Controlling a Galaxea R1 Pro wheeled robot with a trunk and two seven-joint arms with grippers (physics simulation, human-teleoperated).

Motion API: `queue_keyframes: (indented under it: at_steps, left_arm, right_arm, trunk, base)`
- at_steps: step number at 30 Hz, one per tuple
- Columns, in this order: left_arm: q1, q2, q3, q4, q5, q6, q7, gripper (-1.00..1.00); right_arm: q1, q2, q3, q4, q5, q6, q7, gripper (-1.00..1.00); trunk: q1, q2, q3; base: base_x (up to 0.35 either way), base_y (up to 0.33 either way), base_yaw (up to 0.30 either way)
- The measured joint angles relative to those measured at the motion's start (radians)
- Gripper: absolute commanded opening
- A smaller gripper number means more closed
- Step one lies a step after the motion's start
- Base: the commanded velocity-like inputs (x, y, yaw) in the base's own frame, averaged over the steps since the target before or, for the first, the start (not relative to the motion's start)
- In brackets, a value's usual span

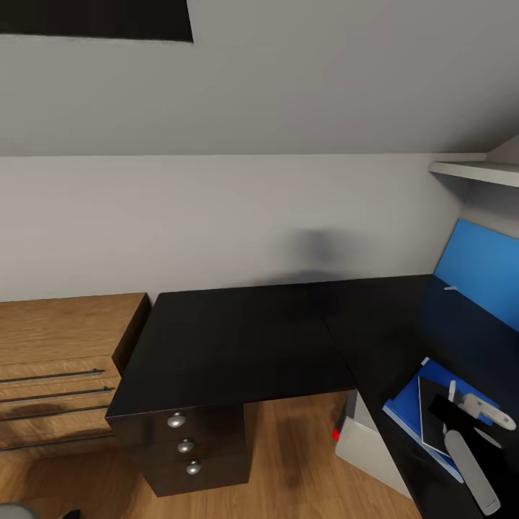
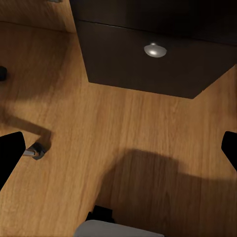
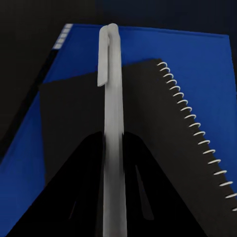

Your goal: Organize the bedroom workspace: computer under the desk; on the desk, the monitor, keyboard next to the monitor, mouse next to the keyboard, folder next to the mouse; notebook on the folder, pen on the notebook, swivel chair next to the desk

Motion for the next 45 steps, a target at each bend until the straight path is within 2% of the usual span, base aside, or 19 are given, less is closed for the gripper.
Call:
queue_keyframes:
  at_steps: [4, 5, 11, 22, 27, 29, 31, 32, 33, 37, 40, 42, 45]
  left_arm:
    - [0.0, 0.0, 0.0, 0.0, 0.0, 0.0, 0.0, 1.0]
    - [0.0, 0.0, 0.0, 0.0, 0.0, 0.0, 0.0, 1.0]
    - [0.0, 0.0, 0.0, 0.0, 0.0, 0.0, 0.0, 1.0]
    - [0.0, -0.002, 0.0, 0.001, -0.001, -0.034, 0.001, 1.0]
    - [0.0, -0.002, -0.002, 0.003, -0.003, -0.034, 0.001, 1.0]
    - [0.0, -0.001, -0.002, 0.005, -0.003, -0.033, 0.001, 1.0]
    - [0.0, 0.0, -0.002, 0.006, -0.003, -0.032, 0.0, 1.0]
    - [0.0, 0.0, -0.002, 0.006, -0.003, -0.032, -0.001, 1.0]
    - [-0.006, 0.005, 0.004, 0.012, -0.004, -0.038, 0.004, 1.0]
    - [-0.028, -0.016, 0.027, 0.034, -0.005, -0.06, 0.025, 1.0]
    - [-0.028, -0.033, 0.01, 0.051, -0.005, -0.077, 0.041, 1.0]
    - [-0.018, -0.039, -0.001, 0.04, -0.005, -0.088, 0.052, 1.0]
    - [-0.015, -0.034, -0.003, 0.023, -0.004, -0.105, 0.069, 1.0]
  right_arm:
    - [-0.001, 0.0, 0.003, 0.002, 0.0, -0.003, 0.0, -1.0]
    - [-0.001, 0.0, 0.004, 0.003, 0.0, -0.003, 0.0, 1.0]
    - [-0.002, 0.0, 0.004, 0.004, -0.001, -0.005, 0.003, 1.0]
    - [-0.002, 0.0, 0.004, -0.013, -0.001, -0.005, 0.004, 1.0]
    - [0.003, 0.005, 0.003, -0.164, -0.003, 0.0, 0.0, 1.0]
    - [0.008, 0.035, 0.05, -0.246, -0.006, 0.023, -0.002, 1.0]
    - [0.009, 0.057, 0.107, -0.267, -0.005, 0.037, -0.003, 1.0]
    - [0.01, 0.068, 0.152, -0.273, -0.006, 0.042, -0.002, 1.0]
    - [0.015, 0.074, 0.157, -0.267, -0.001, 0.037, -0.007, 1.0]
    - [0.038, 0.097, 0.178, -0.245, 0.02, 0.015, -0.002, 1.0]
    - [0.046, 0.114, 0.195, -0.228, 0.011, -0.002, -0.001, 1.0]
    - [0.058, 0.125, 0.184, -0.239, 0.022, -0.014, 0.002, 1.0]
    - [0.075, 0.138, 0.167, -0.256, 0.039, -0.031, -0.001, 1.0]
  trunk:
    - [0.0, 0.0, 0.0]
    - [0.0, 0.0, 0.0]
    - [0.0, 0.0, 0.0]
    - [-0.042, 0.077, 0.034]
    - [-0.061, 0.112, 0.05]
    - [-0.061, 0.112, 0.05]
    - [-0.061, 0.112, 0.05]
    - [-0.061, 0.112, 0.05]
    - [-0.061, 0.112, 0.05]
    - [-0.061, 0.112, 0.05]
    - [-0.061, 0.112, 0.05]
    - [-0.061, 0.112, 0.05]
    - [-0.061, 0.112, 0.05]
  base:
    - [0.0, 0.0, 0.0]
    - [0.0, 0.0, 0.0]
    - [0.0, 0.0, 0.0]
    - [0.0, 0.0, 0.0]
    - [0.0, 0.0, 0.0]
    - [0.0, 0.0, 0.0]
    - [0.0, 0.0, 0.0]
    - [0.0, 0.0, 0.0]
    - [0.0, 0.0, 0.0]
    - [0.0, 0.0, 0.0]
    - [0.0, 0.0, 0.0]
    - [0.0, 0.0, 0.0]
    - [0.0, 0.0, 0.026]
